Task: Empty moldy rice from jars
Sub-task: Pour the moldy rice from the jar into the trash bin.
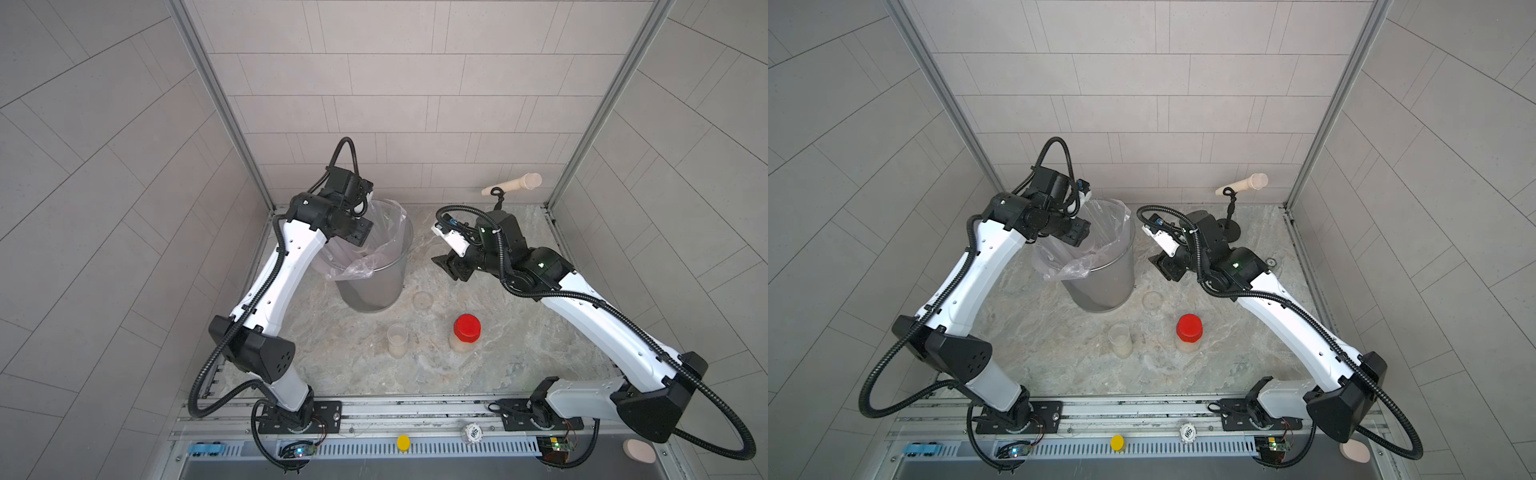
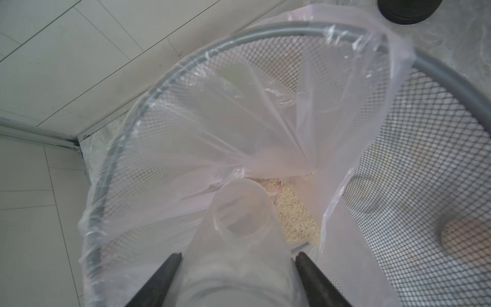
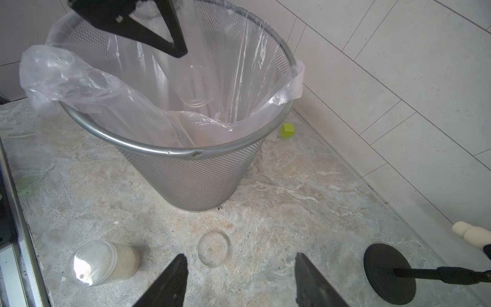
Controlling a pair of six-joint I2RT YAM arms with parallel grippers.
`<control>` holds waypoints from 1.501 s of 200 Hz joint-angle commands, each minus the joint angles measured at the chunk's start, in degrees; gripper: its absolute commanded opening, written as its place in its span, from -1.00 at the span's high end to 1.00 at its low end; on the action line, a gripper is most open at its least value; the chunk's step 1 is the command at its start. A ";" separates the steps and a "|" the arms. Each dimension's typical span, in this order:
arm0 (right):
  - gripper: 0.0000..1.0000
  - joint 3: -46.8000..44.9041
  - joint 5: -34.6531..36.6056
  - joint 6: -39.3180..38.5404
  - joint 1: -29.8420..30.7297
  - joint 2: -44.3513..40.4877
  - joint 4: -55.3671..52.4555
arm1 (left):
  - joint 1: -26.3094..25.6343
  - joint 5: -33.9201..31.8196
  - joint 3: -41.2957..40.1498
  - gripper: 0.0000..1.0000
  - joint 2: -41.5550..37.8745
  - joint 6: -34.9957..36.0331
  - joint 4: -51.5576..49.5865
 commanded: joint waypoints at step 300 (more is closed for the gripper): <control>-0.32 6.89 -4.08 30.49 -0.62 0.99 5.35 | 3.02 2.27 -19.13 0.75 -25.04 -15.27 24.78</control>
